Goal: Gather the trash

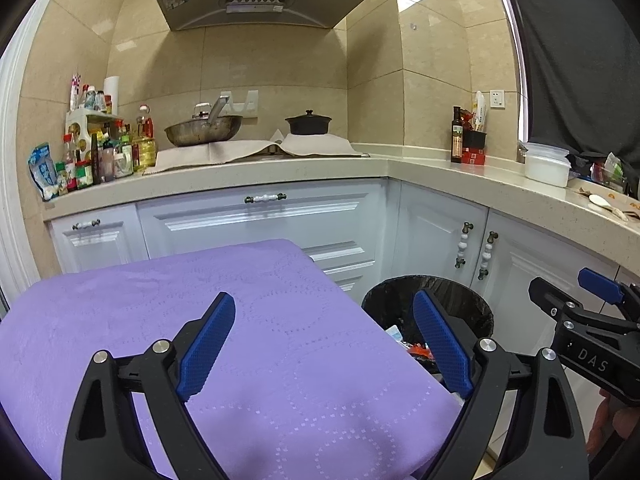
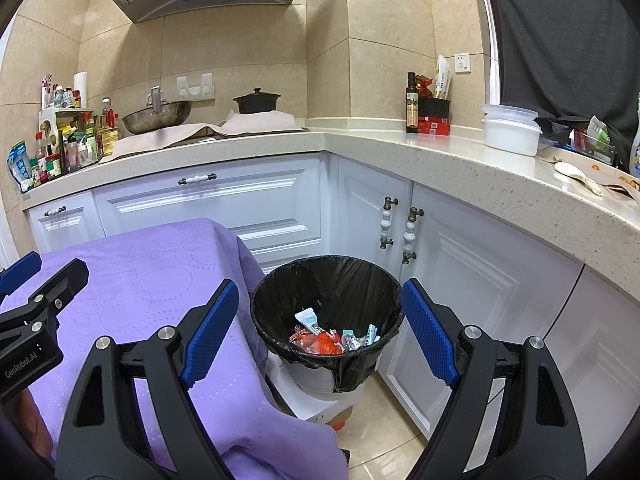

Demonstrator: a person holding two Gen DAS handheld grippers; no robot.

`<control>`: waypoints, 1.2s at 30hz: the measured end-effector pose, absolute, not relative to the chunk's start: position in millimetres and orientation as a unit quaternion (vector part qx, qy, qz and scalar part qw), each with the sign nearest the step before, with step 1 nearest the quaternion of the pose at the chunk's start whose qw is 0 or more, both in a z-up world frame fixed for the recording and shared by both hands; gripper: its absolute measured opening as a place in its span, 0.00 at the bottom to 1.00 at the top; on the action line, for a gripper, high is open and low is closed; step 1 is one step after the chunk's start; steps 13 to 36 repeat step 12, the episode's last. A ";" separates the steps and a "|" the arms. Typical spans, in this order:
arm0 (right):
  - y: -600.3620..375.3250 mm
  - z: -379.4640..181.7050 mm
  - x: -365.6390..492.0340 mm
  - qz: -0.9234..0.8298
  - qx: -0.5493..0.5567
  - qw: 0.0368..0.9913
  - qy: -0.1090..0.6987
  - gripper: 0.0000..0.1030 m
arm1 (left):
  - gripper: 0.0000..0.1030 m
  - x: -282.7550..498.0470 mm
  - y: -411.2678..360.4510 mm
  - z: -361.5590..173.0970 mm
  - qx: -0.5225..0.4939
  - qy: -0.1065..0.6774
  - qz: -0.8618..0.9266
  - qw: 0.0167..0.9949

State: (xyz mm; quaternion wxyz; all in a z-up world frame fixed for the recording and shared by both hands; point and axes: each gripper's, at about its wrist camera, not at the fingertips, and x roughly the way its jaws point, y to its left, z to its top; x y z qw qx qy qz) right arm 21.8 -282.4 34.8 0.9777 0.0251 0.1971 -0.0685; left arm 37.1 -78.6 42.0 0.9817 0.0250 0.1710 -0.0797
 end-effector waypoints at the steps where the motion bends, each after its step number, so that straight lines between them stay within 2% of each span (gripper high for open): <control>1: -281.1 34.6 21.3 -0.069 0.025 0.978 0.197 0.79 | 0.86 37.1 -79.3 42.4 0.028 0.170 -0.079 0.982; 6: -280.6 34.4 21.9 -0.067 0.025 0.978 0.197 0.79 | 0.86 38.8 -75.3 44.8 0.019 0.171 -0.084 0.981; 9: -275.8 33.6 26.7 -0.060 0.023 0.978 0.197 0.84 | 0.86 46.2 -68.5 42.0 0.022 0.190 -0.080 0.978; 12: -263.9 32.8 35.8 -0.044 0.016 0.979 0.200 0.84 | 0.86 53.6 -49.1 36.0 0.013 0.211 -0.060 0.976; 36: -263.9 32.8 35.8 -0.044 0.016 0.979 0.200 0.84 | 0.86 53.6 -49.1 36.0 0.013 0.211 -0.060 0.976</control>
